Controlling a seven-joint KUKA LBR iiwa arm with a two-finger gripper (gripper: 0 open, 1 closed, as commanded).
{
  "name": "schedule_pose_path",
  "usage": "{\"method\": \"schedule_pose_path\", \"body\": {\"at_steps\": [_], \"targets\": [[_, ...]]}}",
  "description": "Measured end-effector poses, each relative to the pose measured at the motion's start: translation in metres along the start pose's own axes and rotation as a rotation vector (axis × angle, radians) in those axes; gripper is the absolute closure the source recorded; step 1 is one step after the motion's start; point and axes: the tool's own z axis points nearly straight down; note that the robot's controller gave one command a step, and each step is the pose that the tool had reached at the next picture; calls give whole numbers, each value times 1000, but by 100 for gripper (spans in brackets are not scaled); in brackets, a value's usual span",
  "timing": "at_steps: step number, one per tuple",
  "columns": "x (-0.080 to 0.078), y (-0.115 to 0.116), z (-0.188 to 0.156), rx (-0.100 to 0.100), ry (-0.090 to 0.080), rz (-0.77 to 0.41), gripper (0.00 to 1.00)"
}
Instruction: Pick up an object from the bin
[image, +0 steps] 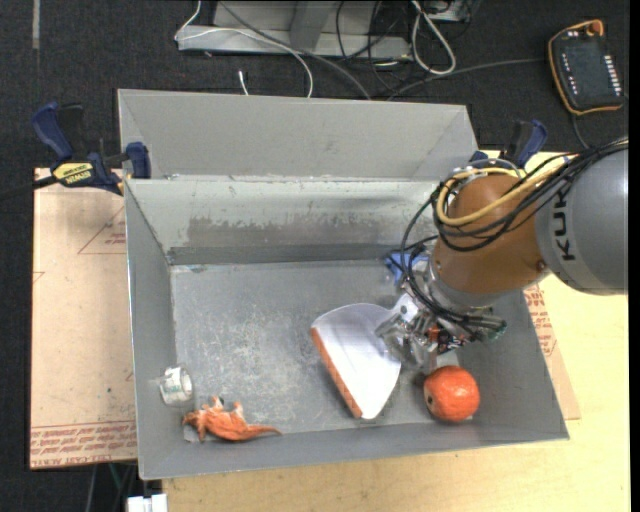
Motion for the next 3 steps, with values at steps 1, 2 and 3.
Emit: {"method": "schedule_pose_path", "body": {"at_steps": [1, 2, 3], "targets": [[13, 24, -24, -8, 2, 60, 100], [5, 42, -61, -5, 0, 109, 100], [10, 93, 19, -12, 6, -63, 100]]}}
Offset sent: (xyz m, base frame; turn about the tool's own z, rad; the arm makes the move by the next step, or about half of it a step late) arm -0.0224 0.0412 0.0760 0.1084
